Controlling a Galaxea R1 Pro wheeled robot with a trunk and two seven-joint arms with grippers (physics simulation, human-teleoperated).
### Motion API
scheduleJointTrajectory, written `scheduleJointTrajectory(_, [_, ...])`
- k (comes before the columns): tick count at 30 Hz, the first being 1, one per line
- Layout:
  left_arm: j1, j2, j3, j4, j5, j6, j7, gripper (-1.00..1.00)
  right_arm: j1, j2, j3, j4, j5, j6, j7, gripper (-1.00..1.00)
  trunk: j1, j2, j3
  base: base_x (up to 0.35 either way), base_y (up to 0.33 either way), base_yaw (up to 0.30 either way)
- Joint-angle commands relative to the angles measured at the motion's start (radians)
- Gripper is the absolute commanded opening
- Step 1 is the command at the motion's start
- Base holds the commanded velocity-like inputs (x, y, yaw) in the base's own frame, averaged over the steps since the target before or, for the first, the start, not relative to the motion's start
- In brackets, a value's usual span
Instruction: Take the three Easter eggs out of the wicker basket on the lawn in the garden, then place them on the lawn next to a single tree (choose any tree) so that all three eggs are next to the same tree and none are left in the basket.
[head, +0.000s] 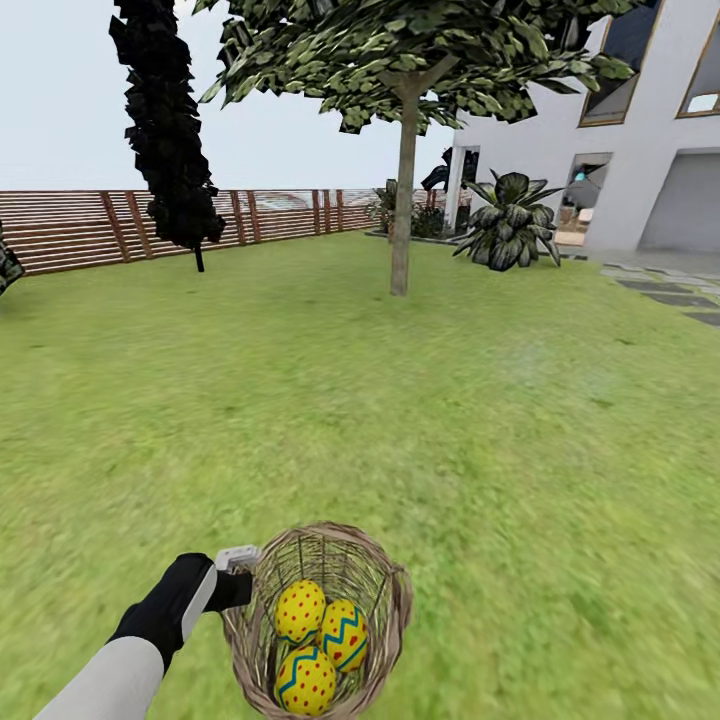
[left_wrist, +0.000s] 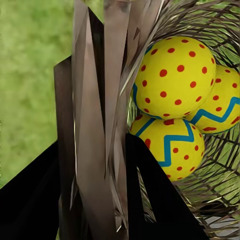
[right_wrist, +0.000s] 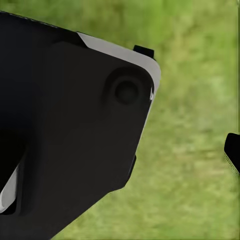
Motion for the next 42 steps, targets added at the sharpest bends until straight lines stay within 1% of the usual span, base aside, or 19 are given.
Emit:
scheduleJointTrajectory(1, [-0.001, 0.000, 0.003, -0.001, 0.011, 0.005, -0.003, -1.00, -0.002, 0.000, -0.008, 0.004, 0.008, -0.007, 0.001, 1.00, 0.001, -0.001, -0.001, 0.324, 0.078, 0.000])
scheduleJointTrajectory(42, [-0.001, -0.002, 0.003, -0.001, 0.011, 0.005, -0.002, -1.00, -0.002, -0.001, -0.008, 0.004, 0.008, -0.007, 0.001, 1.00, 0.001, -0.001, -0.001, 0.324, 0.078, 0.000])
